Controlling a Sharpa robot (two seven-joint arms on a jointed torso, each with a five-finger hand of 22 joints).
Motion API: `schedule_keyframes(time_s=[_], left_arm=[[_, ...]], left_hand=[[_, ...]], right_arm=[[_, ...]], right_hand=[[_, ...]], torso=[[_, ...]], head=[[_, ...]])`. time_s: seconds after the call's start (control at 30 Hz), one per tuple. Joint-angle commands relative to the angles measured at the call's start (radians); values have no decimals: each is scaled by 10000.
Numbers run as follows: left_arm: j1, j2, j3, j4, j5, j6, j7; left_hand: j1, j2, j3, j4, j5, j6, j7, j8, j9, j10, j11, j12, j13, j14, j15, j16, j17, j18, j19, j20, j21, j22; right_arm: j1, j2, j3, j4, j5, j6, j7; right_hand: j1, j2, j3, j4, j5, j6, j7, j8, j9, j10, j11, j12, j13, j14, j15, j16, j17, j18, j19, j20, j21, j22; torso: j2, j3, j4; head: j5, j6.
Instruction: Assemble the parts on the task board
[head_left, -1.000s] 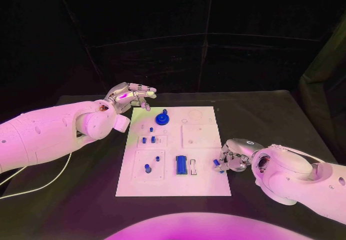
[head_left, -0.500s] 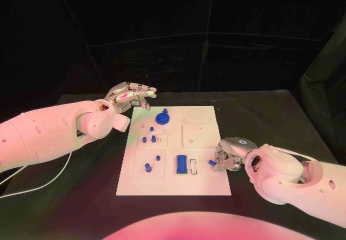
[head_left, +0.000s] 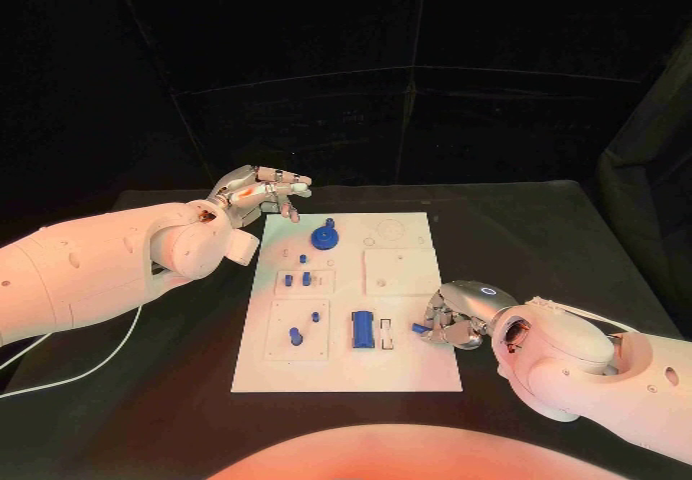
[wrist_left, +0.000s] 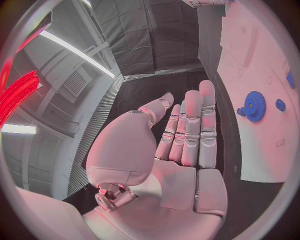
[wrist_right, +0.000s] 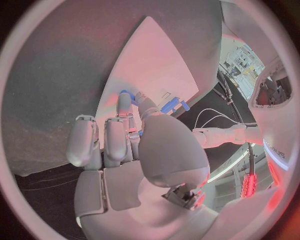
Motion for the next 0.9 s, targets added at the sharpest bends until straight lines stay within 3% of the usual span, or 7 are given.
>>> schedule_keyframes(time_s=[0.03, 0.23, 0.6, 0.7, 0.77, 0.9], left_arm=[[14, 1, 7, 18, 37, 118, -62], [14, 1, 7, 28, 37, 116, -69], [17, -17, 6, 73, 37, 136, -81], [18, -23, 6, 81, 36, 138, -84], [18, -29, 6, 87, 36, 139, -88], [19, -37, 6, 98, 36, 143, -94]], left_hand=[[-36, 20, -23, 39, 36, -67, -23, 35, -3, -56, -21, 35, 16, -59, 16, 60, -7, 204, 1, 31, -36, -7], [-36, 20, -23, 39, 36, -67, -23, 35, -3, -56, -21, 35, 16, -59, 16, 60, -7, 204, 1, 31, -36, -7], [-25, 21, -21, 36, 36, -78, -23, 42, -3, -72, -20, 47, 16, -66, 16, 66, -17, 205, 1, 32, -41, -12], [-25, 21, -21, 36, 36, -78, -23, 42, -3, -72, -20, 47, 16, -66, 16, 66, -17, 205, 1, 32, -41, -12], [-25, 21, -21, 36, 36, -78, -23, 42, -3, -72, -20, 47, 16, -66, 16, 66, -17, 205, 1, 32, -41, -12], [-25, 21, -21, 36, 36, -78, -23, 42, -3, -72, -20, 47, 16, -66, 16, 66, -17, 205, 1, 32, -41, -12]], right_arm=[[-26, -59, -21, 114, 1531, -1164, 682], [-24, -65, -19, 223, 2184, -1828, 1057], [-22, 226, -19, 124, 2992, -1739, 1117], [-22, 333, -19, 63, 3138, -1364, 874], [-22, 410, -19, 5, 3218, -1004, 661], [-22, 525, -19, -90, 3326, -645, 301]], right_hand=[[-241, -342, 474, 40, 87, 47, -16, -85, 34, 73, -8, 9, 9, 358, -43, -51, -12, -29, 11, -23, -61, -24], [-692, -764, 1402, 200, -71, 128, 12, -248, 19, 123, 17, 95, 68, 368, -26, -39, 17, -26, 21, -2, -58, -10], [-1042, -1094, 2085, 301, -18, 293, -18, -282, 82, 214, 0, 199, 133, 394, -35, 40, 116, -48, 78, -7, -2, 110], [-1333, -1249, 2151, 423, 333, 431, -63, -240, 138, 378, -27, 465, 333, 422, -55, 133, 222, -58, 108, -20, 29, 167], [-1567, -1317, 2094, 544, 341, 544, -95, -197, 176, 548, -49, 801, 599, 453, -67, 250, 355, -70, 138, -31, 62, 231], [-1897, -1296, 2031, 766, 513, 654, -148, -174, 220, 713, -91, 1084, 840, 486, -105, 386, 505, -93, 204, -64, 132, 364]], torso=[[-1, -11, 26], [7, 0, 22], [8, -7, 5], [6, -2, 16], [2, -3, 16], [8, -8, 19]], head=[[-18, 3], [4, 12], [1, -16], [-25, -55], [-25, -41], [-28, -35]])
